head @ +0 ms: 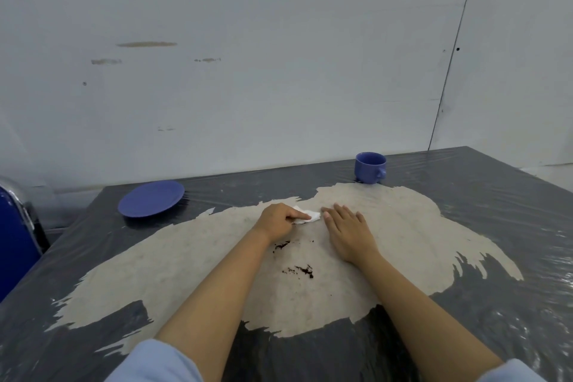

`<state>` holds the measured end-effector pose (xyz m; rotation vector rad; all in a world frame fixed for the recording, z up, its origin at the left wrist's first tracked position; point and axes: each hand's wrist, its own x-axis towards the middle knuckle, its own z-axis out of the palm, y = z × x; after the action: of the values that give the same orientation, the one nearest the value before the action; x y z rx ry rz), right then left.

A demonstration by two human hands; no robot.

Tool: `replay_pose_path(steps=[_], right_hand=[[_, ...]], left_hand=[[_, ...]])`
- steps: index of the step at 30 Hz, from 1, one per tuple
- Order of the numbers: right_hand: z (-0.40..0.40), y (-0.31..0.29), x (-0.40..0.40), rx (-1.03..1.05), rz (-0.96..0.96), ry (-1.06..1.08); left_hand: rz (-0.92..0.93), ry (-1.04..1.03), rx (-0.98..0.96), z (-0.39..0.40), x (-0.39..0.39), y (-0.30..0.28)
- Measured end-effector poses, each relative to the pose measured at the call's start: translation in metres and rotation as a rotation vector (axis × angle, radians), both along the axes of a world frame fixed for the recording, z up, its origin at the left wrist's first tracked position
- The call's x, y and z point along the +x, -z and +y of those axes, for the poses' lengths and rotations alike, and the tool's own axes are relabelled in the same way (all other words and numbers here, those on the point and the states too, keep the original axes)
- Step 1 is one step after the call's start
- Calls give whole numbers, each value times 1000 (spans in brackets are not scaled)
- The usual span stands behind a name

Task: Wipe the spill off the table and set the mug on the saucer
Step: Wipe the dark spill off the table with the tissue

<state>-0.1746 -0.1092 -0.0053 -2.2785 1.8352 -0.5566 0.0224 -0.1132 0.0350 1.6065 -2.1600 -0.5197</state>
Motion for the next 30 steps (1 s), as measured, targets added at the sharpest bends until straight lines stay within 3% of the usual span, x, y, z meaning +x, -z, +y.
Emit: replay_pose_path(steps=[5, 11, 19, 25, 30], right_hand=[[4, -4, -1, 12, 110, -11], [9, -8, 2, 24, 65, 8], [14, -11, 0, -21, -319, 10], [21, -17, -2, 49, -361, -15], [29, -18, -3, 86, -313, -28]], left_hand=[[2, 12, -5, 12, 2, 1], [-40, 41, 4, 28, 1, -2], [-24, 69, 20, 50, -3, -2], [24, 24, 209, 64, -4, -13], [-139, 92, 186, 77, -3, -17]])
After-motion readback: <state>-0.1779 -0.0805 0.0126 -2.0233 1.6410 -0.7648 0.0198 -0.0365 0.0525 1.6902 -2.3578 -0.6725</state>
